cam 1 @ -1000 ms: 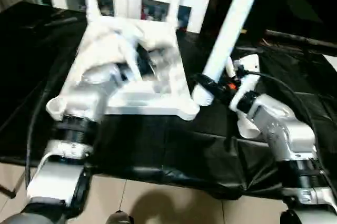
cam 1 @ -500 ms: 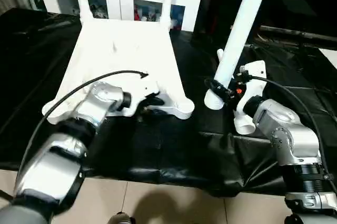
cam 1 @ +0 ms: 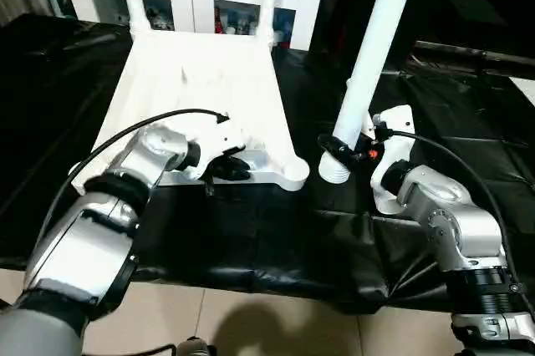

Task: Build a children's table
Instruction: Pick table leg

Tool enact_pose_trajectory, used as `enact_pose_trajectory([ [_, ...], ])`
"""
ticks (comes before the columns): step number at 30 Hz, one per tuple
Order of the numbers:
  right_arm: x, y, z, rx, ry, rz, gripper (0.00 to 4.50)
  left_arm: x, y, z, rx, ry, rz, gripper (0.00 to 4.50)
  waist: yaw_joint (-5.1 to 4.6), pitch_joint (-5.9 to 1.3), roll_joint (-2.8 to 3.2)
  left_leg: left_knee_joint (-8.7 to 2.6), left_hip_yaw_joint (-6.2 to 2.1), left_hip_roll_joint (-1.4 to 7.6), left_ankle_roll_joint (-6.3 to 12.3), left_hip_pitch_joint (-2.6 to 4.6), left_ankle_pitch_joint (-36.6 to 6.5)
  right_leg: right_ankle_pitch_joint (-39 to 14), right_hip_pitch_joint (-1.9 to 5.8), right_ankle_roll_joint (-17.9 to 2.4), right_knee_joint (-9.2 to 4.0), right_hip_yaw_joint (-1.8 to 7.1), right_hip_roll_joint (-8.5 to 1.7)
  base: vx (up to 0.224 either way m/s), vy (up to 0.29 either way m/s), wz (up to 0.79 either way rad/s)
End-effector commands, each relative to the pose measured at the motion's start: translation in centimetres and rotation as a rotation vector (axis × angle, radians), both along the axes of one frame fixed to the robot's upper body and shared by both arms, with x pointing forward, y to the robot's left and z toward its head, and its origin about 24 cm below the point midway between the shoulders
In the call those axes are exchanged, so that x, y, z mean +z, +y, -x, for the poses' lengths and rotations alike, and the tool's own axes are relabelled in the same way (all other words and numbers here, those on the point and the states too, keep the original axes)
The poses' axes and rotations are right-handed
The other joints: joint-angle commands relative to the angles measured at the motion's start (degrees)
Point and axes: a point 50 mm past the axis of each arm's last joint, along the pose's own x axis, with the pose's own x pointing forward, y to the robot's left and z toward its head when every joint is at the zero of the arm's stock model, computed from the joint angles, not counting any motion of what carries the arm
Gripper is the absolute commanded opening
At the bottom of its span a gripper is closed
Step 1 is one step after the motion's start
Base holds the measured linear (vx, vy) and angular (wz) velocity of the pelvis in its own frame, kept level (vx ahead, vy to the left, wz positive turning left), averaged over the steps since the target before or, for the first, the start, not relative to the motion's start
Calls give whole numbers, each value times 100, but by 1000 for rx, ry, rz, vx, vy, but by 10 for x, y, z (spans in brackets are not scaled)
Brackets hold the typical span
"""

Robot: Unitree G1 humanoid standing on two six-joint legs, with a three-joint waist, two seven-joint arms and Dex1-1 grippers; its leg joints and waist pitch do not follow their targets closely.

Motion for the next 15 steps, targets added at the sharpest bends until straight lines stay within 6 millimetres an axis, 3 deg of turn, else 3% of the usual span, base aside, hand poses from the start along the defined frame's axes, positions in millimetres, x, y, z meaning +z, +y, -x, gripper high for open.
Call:
enact_pose_trajectory([
  [1,8,-8,1,-22,-44,6,188,-10,0,3,-11,26,-69,17,-2,-446,120,-381,-168,382,-71,201,-1109,38,276,-1493,-447,343,-612,0,0,0],
  [6,8,-7,2,-15,-48,14,188,-20,8,8,-37,63,-163,0,-3,-413,111,-404,-181,394,-153,234,-1452,-758,256,-1386,-525,349,-638,0,0,0],
  [7,8,-6,2,-12,-50,13,188,-21,10,9,-43,70,-180,0,-18,-410,83,-415,-186,394,-162,218,-1449,-813,262,-1352,-529,347,-631,0,0,0],
  [14,14,1,3,43,-72,0,188,-17,15,8,16,81,-87,0,-8,-417,87,-404,-177,387,-78,216,-1308,-719,247,-1364,-517,342,-629,0,0,0],
  [15,14,2,3,46,-72,-2,188,-17,15,8,35,102,-55,0,-2,-423,50,-404,-175,386,-55,208,-1260,-638,255,-1386,-502,338,-630,0,0,0],
])
